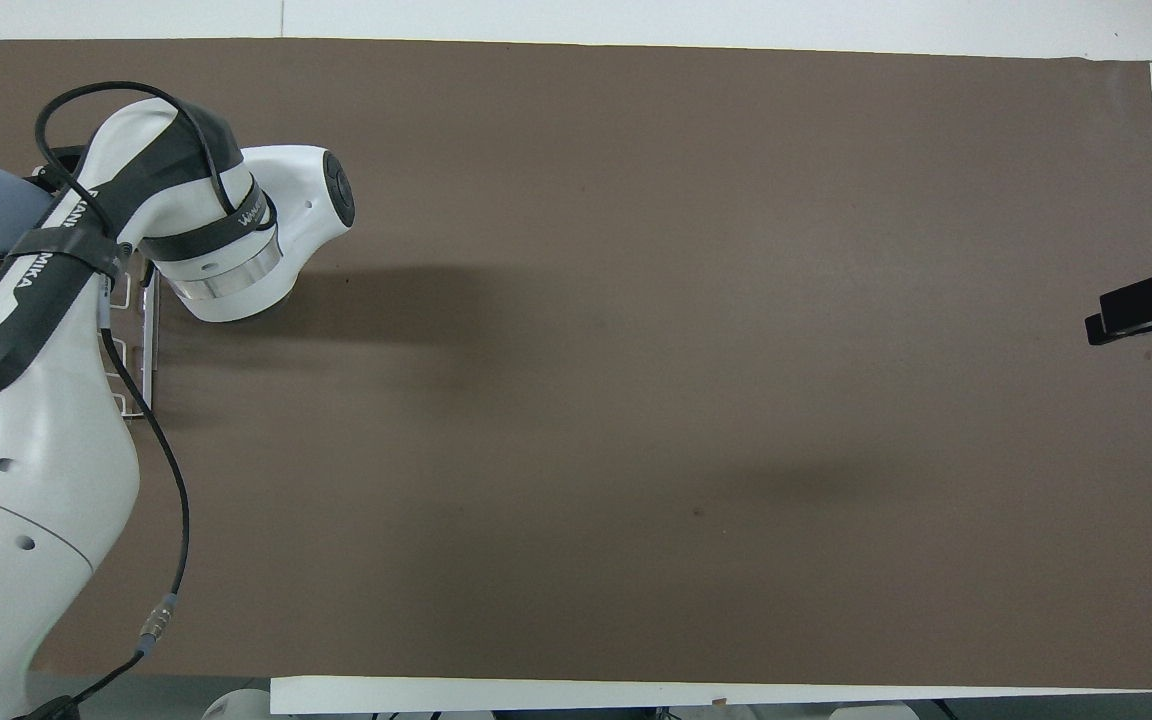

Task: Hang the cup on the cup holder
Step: 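Carry the cup with the left gripper while the right gripper withdraws, then hang the blue cup on the rack peg with the left gripper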

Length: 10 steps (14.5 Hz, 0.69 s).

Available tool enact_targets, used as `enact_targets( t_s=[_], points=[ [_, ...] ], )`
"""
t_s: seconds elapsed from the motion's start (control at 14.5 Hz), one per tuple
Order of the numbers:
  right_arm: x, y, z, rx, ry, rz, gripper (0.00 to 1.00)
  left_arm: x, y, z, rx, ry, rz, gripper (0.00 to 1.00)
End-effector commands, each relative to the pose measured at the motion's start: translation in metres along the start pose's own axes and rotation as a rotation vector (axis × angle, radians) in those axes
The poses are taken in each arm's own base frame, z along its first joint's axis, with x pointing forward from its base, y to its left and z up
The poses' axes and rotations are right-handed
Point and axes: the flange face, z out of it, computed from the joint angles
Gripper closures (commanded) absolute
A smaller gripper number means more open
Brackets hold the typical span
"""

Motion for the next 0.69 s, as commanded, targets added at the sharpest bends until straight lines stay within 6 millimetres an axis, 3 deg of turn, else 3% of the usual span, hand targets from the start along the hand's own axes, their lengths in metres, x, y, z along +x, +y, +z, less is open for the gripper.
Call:
enact_targets(
  t_s=[0.0, 0.07, 0.14, 0.21, 0.28, 0.48, 0.62],
  points=[
    [0.019, 0.009, 0.004, -0.089, -0.039, -0.005, 0.01, -0.013, 0.001, 0.004, -0.013, 0.017, -0.024, 1.0],
    [0.031, 0.019, -0.016, -0.079, -0.024, 0.011, 0.01, -0.02, 0.003, 0.01, -0.007, 0.019, -0.033, 1.0],
    [0.028, 0.028, -0.008, 0.018, -0.029, 0.011, 0.01, -0.023, 0.004, 0.01, -0.011, 0.017, -0.04, 0.98],
    [0.019, 0.031, -0.004, 0.038, -0.041, -0.005, 0.01, -0.026, 0.006, 0.007, -0.032, 0.001, -0.049, 0.79],
    [0.011, 0.027, 0.0, 0.031, -0.051, -0.011, 0.01, -0.031, 0.007, 0.006, -0.052, -0.021, -0.065, 0.52],
    [0.012, 0.014, 0.0, -0.017, -0.054, -0.038, 0.01, -0.034, 0.01, 0.018, -0.056, -0.043, -0.061, 0.0],
    [0.009, 0.011, -0.001, -0.027, -0.057, -0.036, 0.01, -0.023, 0.012, 0.015, -0.037, -0.053, -0.081, 0.0]
  ],
)
